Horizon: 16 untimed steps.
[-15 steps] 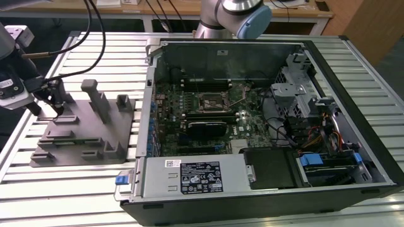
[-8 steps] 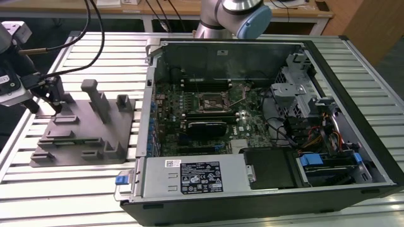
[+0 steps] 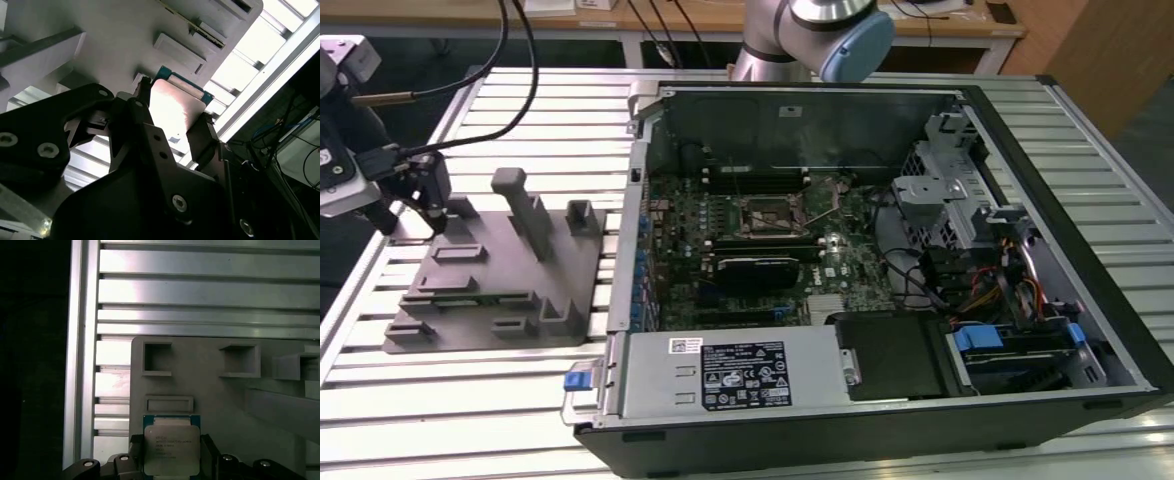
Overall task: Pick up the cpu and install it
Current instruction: 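Pick up the cpu and move it towards the insertion slot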
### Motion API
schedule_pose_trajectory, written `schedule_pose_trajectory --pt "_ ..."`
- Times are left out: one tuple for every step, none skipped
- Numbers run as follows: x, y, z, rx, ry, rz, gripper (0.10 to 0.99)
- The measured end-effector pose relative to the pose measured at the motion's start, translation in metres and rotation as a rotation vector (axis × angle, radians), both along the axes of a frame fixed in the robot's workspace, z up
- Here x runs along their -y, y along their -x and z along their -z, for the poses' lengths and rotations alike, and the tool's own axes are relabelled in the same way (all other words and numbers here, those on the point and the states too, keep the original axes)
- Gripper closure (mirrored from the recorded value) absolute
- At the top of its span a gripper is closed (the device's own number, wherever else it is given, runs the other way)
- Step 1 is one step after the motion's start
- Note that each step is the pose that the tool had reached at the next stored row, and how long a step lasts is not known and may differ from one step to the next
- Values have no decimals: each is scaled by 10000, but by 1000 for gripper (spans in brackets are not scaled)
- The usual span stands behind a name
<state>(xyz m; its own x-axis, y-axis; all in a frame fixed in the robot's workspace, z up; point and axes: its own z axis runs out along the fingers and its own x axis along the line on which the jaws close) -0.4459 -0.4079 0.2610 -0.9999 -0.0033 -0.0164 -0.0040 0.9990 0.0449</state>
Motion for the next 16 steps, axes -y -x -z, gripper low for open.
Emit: schedule_pose_trajectory --pt "0 0 -12 0 0 0 545" --pt "0 0 -25 0 0 0 545" --pt "0 0 -38 0 0 0 545" --pt "0 0 -53 -1 0 0 545" --pt "0 0 -66 0 0 0 545" --pt "0 0 -78 0 0 0 545" --pt "0 0 -89 1 0 0 545" --pt "0 0 -102 0 0 0 545" --pt "0 0 -115 0 0 0 545" --pt "0 0 -129 1 0 0 545" --pt "0 0 -145 0 0 0 545" --pt "0 0 -161 0 0 0 545" --pt "0 0 -176 0 0 0 545" --pt "0 0 -192 -1 0 1 545" --pt "0 0 -208 0 0 0 545" --pt "0 0 -224 -1 0 0 545"
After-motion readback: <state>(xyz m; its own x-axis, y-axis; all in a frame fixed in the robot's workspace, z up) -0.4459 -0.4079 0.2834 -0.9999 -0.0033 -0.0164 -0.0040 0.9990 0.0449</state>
